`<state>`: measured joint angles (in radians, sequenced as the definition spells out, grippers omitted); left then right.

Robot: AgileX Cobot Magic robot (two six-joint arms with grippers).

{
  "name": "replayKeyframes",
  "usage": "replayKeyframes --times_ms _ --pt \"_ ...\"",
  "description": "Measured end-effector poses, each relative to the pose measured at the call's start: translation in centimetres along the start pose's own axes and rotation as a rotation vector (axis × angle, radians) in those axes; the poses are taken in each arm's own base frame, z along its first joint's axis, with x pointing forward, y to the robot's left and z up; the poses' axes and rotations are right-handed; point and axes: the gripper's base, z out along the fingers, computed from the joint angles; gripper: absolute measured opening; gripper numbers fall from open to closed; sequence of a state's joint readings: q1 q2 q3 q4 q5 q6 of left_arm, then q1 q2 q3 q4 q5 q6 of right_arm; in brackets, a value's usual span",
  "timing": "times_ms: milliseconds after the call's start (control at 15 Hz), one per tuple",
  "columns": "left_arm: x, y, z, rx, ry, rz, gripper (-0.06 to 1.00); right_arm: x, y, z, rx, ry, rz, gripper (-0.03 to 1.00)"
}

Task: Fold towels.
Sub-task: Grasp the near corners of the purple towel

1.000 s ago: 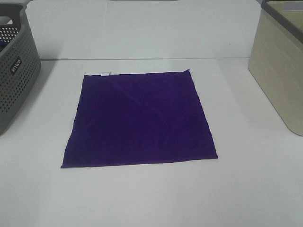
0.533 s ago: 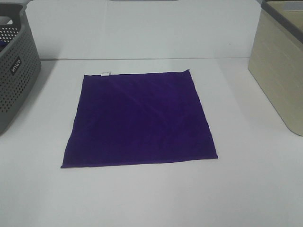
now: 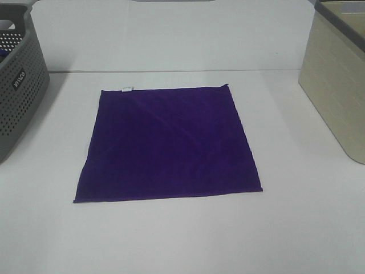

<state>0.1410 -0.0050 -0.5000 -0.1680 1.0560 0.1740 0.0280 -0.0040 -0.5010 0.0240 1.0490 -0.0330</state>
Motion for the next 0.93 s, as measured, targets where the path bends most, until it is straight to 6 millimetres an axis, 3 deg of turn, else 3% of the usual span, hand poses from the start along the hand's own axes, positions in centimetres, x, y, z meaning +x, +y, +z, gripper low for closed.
replayKeyframes --times_ms 933 --pt "0.00 0.00 0.00 0.000 0.000 -0.001 0.99 0.00 0.00 0.00 0.000 0.000 0.000 0.96"
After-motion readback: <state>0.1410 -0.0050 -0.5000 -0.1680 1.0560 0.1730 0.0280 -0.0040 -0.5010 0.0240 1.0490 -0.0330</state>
